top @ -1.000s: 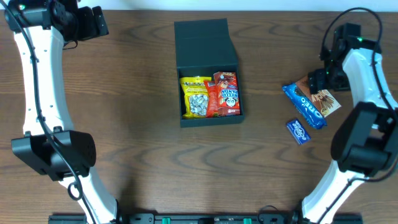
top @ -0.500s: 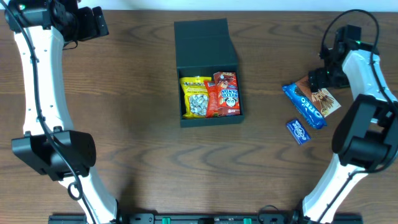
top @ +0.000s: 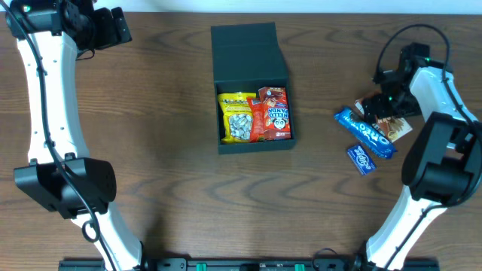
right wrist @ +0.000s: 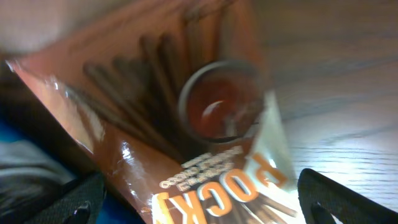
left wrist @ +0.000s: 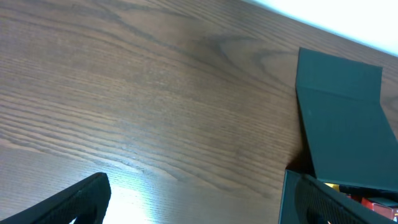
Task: Pack container
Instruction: 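Grasp the brown Pocky box with the right gripper and lift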
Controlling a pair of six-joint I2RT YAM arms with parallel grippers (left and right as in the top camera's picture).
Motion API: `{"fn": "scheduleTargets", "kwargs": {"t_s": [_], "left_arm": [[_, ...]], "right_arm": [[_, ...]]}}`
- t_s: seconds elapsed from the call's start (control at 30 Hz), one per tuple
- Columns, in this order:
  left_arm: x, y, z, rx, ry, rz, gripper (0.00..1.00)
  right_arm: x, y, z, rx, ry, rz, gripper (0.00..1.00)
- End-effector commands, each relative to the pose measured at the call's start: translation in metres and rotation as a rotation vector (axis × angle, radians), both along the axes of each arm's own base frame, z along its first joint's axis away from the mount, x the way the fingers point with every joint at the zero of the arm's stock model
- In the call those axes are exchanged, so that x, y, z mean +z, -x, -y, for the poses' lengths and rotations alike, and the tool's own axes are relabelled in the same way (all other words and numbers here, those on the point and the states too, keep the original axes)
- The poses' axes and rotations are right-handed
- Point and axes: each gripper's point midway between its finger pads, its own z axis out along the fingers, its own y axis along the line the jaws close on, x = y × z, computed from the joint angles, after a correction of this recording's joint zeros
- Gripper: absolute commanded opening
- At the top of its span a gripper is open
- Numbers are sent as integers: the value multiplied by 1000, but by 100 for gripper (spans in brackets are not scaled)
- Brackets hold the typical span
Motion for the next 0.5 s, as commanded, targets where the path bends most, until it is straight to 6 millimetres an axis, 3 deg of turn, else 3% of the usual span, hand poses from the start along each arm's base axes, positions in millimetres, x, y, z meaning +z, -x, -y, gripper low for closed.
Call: {"fn": "scheduleTargets", "kwargs": {"t_s": [0.0, 0.17, 0.3, 0.4, 0.43, 0.47], "left_arm": [[-5, -1, -3, 16, 9, -13, 95], [-5, -1, -3, 28, 16, -15, 95], [-6, 0, -3, 28, 17, -19, 95], [-6, 1, -2, 28, 18, -26, 95], [-7, 2, -2, 28, 18, -27, 95], [-7, 2, -2, 28, 19, -28, 95]], "right_arm": [[-14, 6, -7, 44, -19, -34, 99], [-14, 2, -6, 44, -15, -16, 99], [-14, 1, -5, 43, -13, -11, 93], [-14, 0, -5, 41, -12, -6, 81], [-14, -1, -5, 32, -11, -2, 69], [-14, -2, -5, 23, -11, 0, 64]]}}
